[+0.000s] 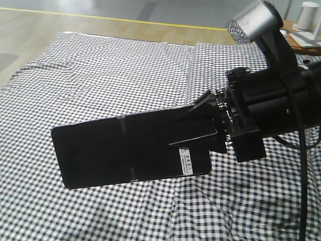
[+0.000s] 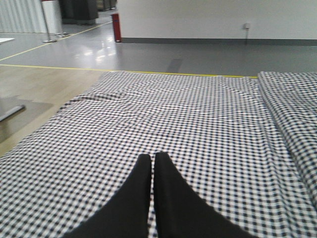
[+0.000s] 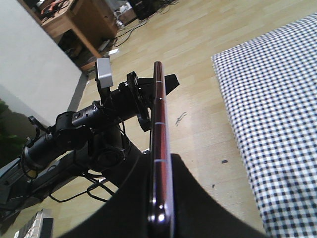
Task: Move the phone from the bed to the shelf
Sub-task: 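Hold the phone in the right gripper while the base drives to the shelf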
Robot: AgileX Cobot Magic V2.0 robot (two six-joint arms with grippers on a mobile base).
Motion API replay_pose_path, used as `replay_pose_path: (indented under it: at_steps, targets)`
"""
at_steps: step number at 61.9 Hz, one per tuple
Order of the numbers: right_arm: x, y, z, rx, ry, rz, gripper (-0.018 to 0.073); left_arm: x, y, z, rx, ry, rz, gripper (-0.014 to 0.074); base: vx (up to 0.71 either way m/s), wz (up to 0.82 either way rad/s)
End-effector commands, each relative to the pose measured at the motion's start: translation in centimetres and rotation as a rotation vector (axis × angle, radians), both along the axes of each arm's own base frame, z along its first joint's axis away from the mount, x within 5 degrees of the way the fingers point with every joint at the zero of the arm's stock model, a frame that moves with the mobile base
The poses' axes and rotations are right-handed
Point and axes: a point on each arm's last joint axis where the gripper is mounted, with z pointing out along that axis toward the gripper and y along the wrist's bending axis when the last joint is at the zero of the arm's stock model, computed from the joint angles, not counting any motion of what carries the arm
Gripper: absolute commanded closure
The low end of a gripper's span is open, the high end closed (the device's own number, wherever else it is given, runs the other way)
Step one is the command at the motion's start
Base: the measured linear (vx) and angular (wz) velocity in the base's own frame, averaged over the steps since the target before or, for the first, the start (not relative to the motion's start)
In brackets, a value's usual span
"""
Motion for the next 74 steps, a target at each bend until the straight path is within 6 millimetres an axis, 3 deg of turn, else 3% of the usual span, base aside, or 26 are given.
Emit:
replay_pose_path:
  at_steps: [1, 74]
  targets:
    - [-1.12, 0.01, 1.97, 0.101, 0.002, 0.057, 0.0561, 0.03, 0.02, 0.45, -0.005, -0.072, 0.003, 0.0595, -0.07, 0.37]
    - [-1.12, 0.01, 1.97, 0.101, 0.002, 0.057, 0.0561, 0.03, 0.02, 0.45, -0.005, -0.072, 0.003, 0.0595, -0.08, 0.46]
